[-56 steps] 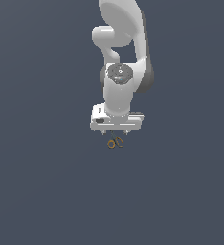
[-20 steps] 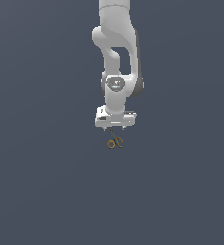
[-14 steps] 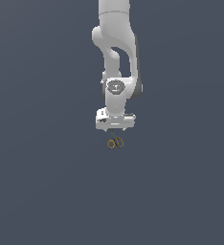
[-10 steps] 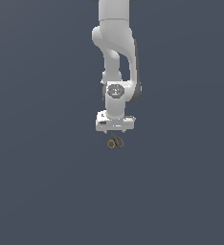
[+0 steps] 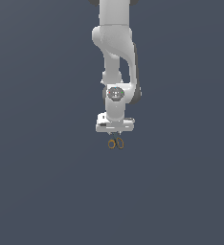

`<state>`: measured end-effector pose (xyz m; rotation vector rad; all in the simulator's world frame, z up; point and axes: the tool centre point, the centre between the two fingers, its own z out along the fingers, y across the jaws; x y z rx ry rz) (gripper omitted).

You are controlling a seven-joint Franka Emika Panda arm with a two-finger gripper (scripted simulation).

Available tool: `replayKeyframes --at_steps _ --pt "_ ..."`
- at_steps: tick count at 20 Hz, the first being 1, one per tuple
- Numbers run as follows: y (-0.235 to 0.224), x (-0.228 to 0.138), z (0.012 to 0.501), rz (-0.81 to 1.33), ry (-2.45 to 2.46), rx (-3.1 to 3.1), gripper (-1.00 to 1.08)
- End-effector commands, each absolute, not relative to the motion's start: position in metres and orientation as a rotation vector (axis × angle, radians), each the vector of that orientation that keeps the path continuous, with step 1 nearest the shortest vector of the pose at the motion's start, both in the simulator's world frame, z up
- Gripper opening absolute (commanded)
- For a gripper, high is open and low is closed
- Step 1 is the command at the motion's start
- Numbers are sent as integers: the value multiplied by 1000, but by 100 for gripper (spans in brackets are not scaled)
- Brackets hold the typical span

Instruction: Pick up the object and move it to a goal position.

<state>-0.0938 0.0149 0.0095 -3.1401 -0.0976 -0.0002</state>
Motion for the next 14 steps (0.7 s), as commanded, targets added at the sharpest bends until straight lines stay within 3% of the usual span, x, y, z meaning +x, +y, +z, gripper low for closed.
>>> replayKeyframes --at_steps 1,14 --pt "15 -93 8 1 -97 -3140 -100" --pt "11 -88 22 -3 -97 -3140 -100"
